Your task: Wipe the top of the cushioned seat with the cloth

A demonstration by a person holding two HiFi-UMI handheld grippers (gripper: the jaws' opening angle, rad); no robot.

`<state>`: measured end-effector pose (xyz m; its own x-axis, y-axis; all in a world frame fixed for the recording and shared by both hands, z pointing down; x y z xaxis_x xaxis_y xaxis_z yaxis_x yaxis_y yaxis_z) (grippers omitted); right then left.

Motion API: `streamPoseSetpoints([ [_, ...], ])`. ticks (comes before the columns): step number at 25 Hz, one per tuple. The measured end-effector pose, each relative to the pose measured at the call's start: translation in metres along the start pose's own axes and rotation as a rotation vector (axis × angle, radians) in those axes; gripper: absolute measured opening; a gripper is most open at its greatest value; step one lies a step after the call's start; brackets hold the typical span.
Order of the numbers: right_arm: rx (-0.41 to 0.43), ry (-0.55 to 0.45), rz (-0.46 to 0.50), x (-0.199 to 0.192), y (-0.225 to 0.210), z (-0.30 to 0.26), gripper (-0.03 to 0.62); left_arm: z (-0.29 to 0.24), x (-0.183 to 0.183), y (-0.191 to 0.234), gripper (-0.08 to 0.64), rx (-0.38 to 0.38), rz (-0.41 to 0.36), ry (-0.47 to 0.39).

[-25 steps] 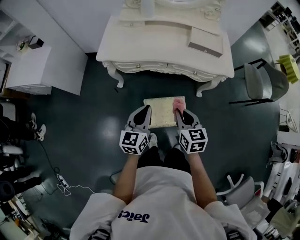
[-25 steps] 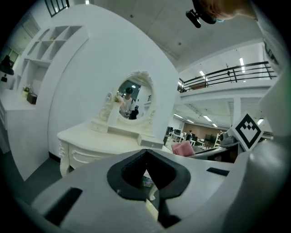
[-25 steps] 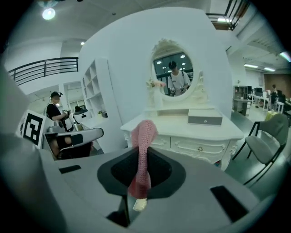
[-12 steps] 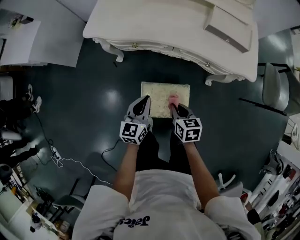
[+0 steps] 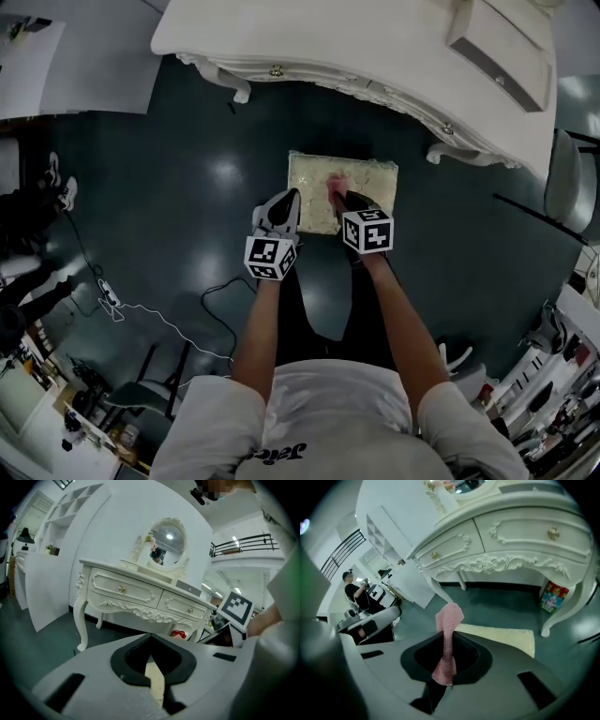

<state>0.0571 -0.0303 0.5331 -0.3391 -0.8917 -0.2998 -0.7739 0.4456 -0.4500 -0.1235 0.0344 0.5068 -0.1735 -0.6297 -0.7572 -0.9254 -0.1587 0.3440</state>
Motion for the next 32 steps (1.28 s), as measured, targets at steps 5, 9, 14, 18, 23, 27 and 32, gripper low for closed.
streamPoseSetpoints([
  [5, 0.042, 0.037, -0.209, 0.009, 0.006, -0.071, 0.034, -0.014, -0.011, 0.055, 0.012, -0.116, -0.034, 0.038],
  [9, 0.060, 0.069, -0.186, 0.020, 0.022, -0.130, 0.035, -0.022, -0.021, 0.095, 0.012, -0.155, -0.025, 0.036],
  [14, 0.038, 0.104, -0.157, 0.042, 0.040, -0.189, 0.035, -0.020, -0.033, 0.136, 0.012, -0.150, -0.041, 0.060],
  [18, 0.047, 0.110, -0.251, 0.049, 0.044, -0.225, 0.035, -0.016, -0.039, 0.154, 0.012, -0.150, -0.051, 0.088],
  [23, 0.033, 0.196, -0.322, 0.047, 0.038, -0.249, 0.035, -0.021, -0.043, 0.159, 0.012, -0.146, -0.051, 0.082],
  [27, -0.007, 0.237, -0.370, 0.040, 0.023, -0.249, 0.035, -0.030, -0.044, 0.151, 0.012, -0.151, -0.045, 0.079],
  [32, 0.014, 0.246, -0.386, 0.042, 0.011, -0.245, 0.035, -0.045, -0.044, 0.141, 0.012, -0.138, -0.043, 0.060],
])
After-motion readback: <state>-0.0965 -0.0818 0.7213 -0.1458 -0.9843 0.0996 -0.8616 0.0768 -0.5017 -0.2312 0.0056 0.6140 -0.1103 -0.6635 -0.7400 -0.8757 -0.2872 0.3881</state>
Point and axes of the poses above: the fingertips, and each gripper's own axes: z backward along the fingers, y to its left, x out of its top, the point moved 9 cm from there along z, backward along the fingers, and after that the axes turned 9 degrees about y, right-handed, at the moved point
